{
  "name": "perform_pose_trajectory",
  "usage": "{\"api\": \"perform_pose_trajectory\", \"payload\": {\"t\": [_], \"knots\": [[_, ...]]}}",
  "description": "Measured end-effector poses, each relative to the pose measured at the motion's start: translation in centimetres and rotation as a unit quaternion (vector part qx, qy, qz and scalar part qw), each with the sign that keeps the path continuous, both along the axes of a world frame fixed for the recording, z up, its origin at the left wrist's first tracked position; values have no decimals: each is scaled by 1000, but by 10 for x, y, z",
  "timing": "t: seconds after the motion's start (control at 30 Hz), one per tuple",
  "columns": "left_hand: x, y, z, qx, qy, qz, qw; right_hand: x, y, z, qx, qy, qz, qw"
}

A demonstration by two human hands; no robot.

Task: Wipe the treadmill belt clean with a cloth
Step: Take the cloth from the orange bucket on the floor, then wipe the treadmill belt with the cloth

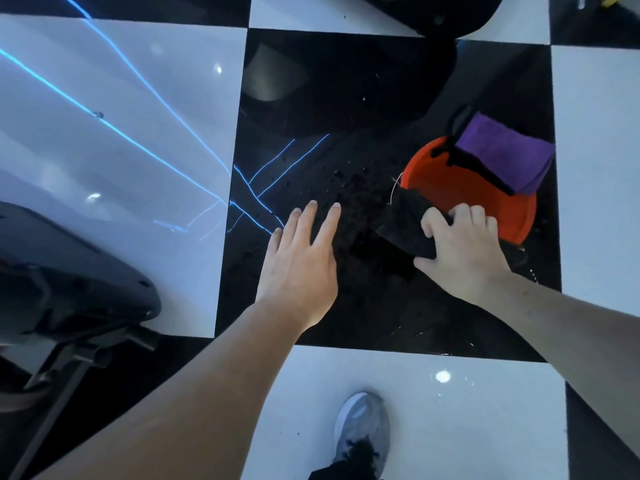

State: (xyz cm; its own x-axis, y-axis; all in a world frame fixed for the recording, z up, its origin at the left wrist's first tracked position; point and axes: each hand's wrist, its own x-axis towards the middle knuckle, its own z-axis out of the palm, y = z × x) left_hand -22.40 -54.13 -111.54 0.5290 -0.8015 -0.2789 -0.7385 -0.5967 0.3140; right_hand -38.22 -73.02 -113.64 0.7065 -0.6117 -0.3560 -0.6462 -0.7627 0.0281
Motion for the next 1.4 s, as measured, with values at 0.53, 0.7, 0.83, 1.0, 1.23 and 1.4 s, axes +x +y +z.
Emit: {"api": "perform_pose_trajectory", "payload": {"t": [0.53,0.7,0.83,1.0,1.23,1.4], "knots": [[79,136,100,-49,-73,150,985,114,142,120,72,-89,63,991],[118,213,128,-41,-86,207,974,166,214,147,80,-109,99,986],[138,279,148,-54,-105,240,963,201,267,170,93,-131,123,979],[153,359,167,-74,-101,291,948,230,333,195,116,-178,150,966],[161,462,179,-62,-110,358,925,262,419,210,124,-176,186,959],[175,554,177,-30,-118,404,906,292,493,204,135,-155,191,960]]}}
